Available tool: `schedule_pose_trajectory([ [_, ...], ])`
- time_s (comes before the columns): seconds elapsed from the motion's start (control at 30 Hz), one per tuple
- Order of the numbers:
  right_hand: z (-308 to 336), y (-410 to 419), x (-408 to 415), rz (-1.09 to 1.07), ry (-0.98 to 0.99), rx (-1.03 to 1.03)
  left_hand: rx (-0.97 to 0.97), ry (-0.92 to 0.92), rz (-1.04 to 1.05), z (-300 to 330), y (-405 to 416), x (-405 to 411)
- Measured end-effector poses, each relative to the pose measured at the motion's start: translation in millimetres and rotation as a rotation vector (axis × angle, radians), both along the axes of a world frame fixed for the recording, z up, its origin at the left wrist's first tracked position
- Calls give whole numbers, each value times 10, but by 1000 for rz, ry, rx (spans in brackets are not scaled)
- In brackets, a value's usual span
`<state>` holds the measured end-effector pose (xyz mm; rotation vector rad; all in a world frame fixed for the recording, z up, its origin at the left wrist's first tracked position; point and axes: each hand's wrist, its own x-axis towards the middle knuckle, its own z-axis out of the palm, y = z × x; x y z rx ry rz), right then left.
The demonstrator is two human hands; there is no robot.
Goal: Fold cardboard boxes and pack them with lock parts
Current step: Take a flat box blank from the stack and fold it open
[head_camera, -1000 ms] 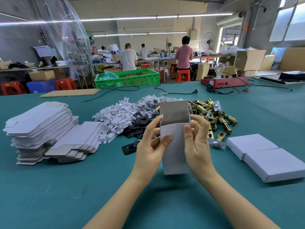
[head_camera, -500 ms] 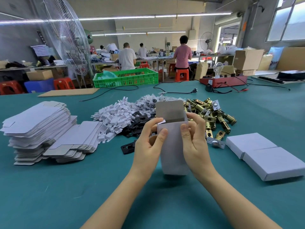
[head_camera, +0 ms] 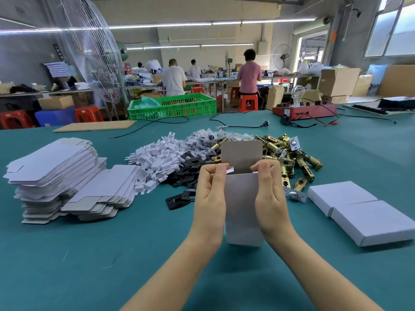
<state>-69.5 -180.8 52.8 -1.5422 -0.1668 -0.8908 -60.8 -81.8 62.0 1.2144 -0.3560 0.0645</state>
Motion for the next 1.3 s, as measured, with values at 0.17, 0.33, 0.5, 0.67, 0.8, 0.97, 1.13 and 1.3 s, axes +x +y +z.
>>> schedule_pose_trajectory([
  [0.17, 18, 6, 5, 34, -15, 32, -25, -16, 31, 9, 0, 38],
  [0.33, 34, 3, -6, 75, -10, 113, -62, -21, 7, 36, 5, 45],
  [0.5, 79, -14, -37, 150, -28, 126, -48, -96, -79, 54, 25, 83],
  [0.67, 69, -13, -36, 189, -53, 133, -114, -61, -122, 62, 44, 87],
  [0.8, 57, -37, -24, 206, -76, 97, -100, -81, -144, 66, 44, 58],
  [0.97, 68, 18, -62, 124, -78, 10, -66, -56, -138, 86, 68, 45],
  [1.13, 66, 7, -21, 70, -71, -17, -8, -117, -82, 52, 65, 79],
  [1.3, 45, 20, -39, 23, -90, -57, 50, -164, -35, 47, 53, 60],
])
